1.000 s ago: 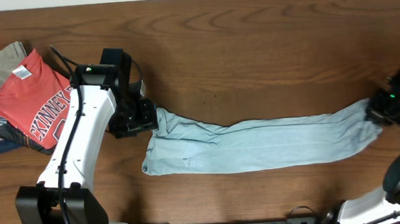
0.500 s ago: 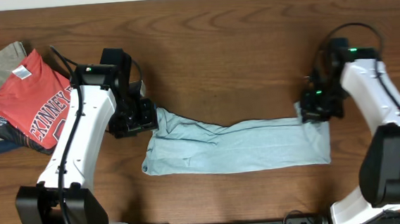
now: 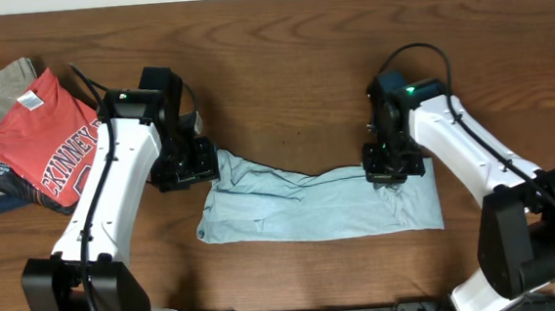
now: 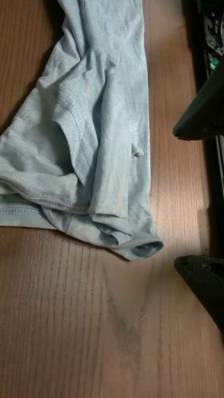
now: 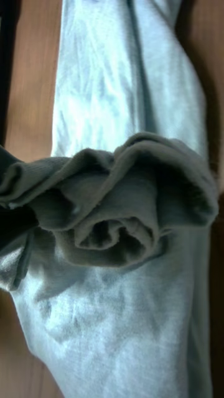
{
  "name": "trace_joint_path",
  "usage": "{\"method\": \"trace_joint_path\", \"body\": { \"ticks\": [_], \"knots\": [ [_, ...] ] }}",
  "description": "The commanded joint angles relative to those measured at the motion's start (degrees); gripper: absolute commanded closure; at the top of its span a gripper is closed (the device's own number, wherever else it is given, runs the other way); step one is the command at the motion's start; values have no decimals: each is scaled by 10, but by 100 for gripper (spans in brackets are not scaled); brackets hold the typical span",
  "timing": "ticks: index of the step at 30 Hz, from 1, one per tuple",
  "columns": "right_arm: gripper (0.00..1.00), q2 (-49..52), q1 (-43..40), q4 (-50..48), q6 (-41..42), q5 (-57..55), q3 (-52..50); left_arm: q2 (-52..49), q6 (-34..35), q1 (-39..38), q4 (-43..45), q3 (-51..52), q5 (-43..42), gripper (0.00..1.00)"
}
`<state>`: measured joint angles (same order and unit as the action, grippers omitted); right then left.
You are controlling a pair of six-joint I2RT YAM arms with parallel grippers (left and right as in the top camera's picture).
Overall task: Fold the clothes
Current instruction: 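Carry the shirt's right end leftward with the right gripper, folding it over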
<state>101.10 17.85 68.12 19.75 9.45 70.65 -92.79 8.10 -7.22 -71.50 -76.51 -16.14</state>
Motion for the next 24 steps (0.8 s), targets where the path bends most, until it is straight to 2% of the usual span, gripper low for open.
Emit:
{"method": "trace_joint_path", "body": {
  "ticks": [1,9,12,14,22,24],
  "knots": [
    [96,-6,21,0,30,2,-4,2,1,1,0,2,3,39],
    [85,-6,47,-13,32,7,-4,2,1,1,-1,2,3,39],
    [58,-6,53,-15,32,16,-4,2,1,1,-2,2,3,39],
    [46,-6,56,-17,32,16,-4,2,1,1,-2,2,3,39],
    [45,-6,58,-19,29,-15,-4,2,1,1,-2,2,3,39],
    [46,-6,58,-18,30,-31,-4,2,1,1,-2,2,3,34]
  ]
}}
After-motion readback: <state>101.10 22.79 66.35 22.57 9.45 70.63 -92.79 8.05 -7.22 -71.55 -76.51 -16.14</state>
